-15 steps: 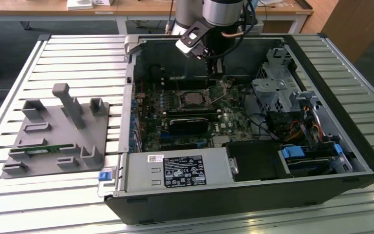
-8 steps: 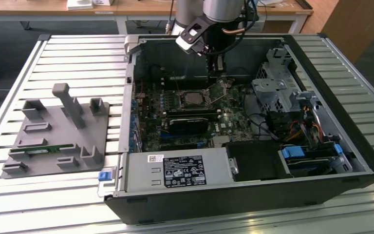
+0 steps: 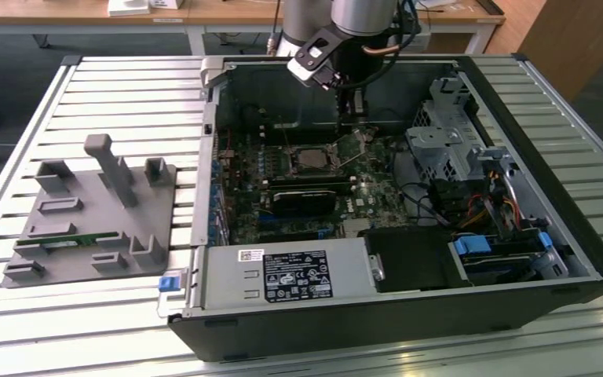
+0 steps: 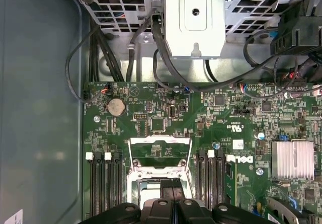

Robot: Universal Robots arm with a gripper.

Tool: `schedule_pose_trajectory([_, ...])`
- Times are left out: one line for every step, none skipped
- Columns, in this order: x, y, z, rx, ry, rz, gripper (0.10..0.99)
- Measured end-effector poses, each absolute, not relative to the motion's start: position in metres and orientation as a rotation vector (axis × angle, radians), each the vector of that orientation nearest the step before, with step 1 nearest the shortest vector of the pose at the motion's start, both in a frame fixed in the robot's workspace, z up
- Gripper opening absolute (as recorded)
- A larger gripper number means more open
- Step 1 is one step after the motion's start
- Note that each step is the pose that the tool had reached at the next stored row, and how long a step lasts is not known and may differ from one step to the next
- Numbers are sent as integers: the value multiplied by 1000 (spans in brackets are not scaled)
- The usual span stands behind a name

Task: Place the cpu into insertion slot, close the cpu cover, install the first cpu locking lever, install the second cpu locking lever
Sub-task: 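Close the cpu cover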

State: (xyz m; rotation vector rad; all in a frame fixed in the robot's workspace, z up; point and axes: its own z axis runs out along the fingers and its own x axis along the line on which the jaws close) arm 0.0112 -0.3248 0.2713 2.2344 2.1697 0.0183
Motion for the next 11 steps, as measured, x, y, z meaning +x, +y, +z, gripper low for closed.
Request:
schedule_pose_trajectory([11,-325,271,2234,2170,18,106])
schedule_pose_trajectory([12,-325,271,2234,2170,18,106])
schedule_pose_trajectory([12,-325,271,2234,2170,18,106])
schedule_pose_trajectory([12,-325,271,2234,2170,18,106])
schedule_pose_trajectory([12,-325,271,2234,2170,18,106])
schedule_pose_trajectory([13,-325,271,2234,2170,18,106])
schedule_pose_trajectory([13,-325,271,2234,2170,18,106])
schedule_pose_trajectory([13,-325,271,2234,2170,18,106])
schedule_pose_trajectory([14,-325,271,2234,2170,18,106])
schedule_pose_trajectory([14,-325,271,2234,2170,18,106])
schedule_pose_trajectory([14,-325,271,2234,2170,18,106])
